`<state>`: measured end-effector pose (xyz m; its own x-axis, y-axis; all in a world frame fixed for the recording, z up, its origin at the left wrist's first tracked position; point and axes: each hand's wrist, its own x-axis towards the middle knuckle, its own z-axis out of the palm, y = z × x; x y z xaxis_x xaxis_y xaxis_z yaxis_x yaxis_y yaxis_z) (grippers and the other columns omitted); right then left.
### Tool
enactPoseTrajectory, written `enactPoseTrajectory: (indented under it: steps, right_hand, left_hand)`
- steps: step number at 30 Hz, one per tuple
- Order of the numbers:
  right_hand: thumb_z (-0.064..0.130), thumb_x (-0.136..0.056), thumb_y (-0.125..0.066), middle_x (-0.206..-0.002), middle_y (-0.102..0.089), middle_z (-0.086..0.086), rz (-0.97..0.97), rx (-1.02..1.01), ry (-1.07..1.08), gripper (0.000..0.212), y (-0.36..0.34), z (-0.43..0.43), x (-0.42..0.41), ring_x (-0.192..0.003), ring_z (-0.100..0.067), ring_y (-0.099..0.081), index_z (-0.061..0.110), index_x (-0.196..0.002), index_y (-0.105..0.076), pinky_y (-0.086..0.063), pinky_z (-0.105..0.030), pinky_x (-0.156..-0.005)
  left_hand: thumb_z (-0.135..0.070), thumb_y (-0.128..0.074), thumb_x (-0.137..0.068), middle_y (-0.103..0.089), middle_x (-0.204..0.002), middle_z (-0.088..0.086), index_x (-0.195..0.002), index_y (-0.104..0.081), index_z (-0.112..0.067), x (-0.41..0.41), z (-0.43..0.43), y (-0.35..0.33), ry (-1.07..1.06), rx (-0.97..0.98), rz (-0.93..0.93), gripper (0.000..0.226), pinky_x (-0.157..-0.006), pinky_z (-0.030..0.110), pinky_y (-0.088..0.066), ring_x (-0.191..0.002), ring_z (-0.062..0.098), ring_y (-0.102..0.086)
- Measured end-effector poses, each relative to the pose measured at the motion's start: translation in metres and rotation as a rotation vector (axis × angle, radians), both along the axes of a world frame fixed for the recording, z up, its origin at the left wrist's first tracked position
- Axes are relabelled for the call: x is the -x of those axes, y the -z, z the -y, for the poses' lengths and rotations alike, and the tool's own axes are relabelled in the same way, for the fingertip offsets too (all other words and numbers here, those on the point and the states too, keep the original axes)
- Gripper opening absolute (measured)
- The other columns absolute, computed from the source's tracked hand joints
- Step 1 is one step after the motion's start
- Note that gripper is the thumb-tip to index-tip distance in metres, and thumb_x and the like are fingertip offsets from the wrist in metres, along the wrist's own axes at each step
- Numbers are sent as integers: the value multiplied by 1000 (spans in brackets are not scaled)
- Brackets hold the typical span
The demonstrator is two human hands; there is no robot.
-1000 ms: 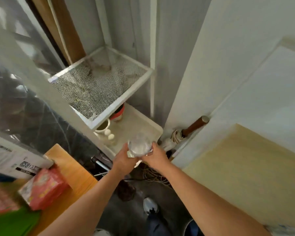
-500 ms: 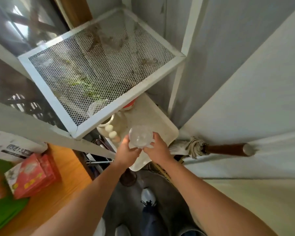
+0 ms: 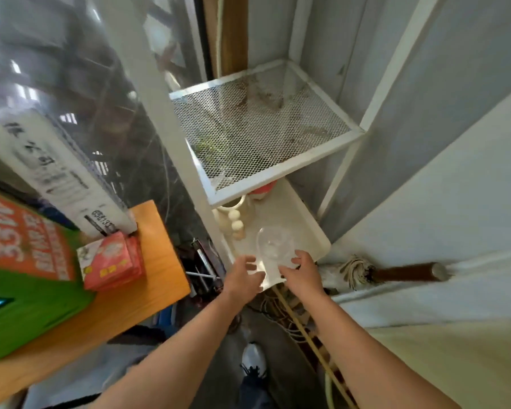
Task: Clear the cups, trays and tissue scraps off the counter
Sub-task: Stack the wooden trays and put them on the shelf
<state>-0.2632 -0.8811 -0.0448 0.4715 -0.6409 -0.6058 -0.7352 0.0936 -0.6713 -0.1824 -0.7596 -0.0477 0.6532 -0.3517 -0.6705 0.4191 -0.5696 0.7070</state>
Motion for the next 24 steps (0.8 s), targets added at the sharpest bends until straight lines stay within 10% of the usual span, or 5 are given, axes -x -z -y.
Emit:
enactPoseTrajectory:
  steps: [7, 14, 24]
  right_hand:
    - [24, -90, -67, -128, -61, -7, -33, 144, -135, 53, -48, -75, 41, -111, -26, -61, 11, -138, -49, -50, -40, -98]
    - [26, -89, -66, -100, -69, -4, 50, 193, -324, 10, -92, -202, 48, -93, -26, -69, 21, -96, -63, -60, -47, -82]
    - [32, -88, -64, -93, -73, -4, 169, 263, -980, 11, -138, -511, 41, -91, -24, -66, 21, -85, -66, -47, -31, -75]
  left_hand:
    - [-38, -69, -68, -73, -87, 4, -108, -59, -16, 41, -90, -61, 185, -4, 108, 47, -69, 39, -61, -80, 25, -72]
    - [-29, -58, -84, -67, -99, 5, -101, -60, -19, 73, -240, -105, 323, -159, 382, 20, -71, 30, -48, -92, 24, -62]
    - [-22, -57, -80, -68, -101, 8, -96, -62, -15, 121, -551, -152, -17, -397, 488, 18, -74, 31, -47, -97, 29, -63]
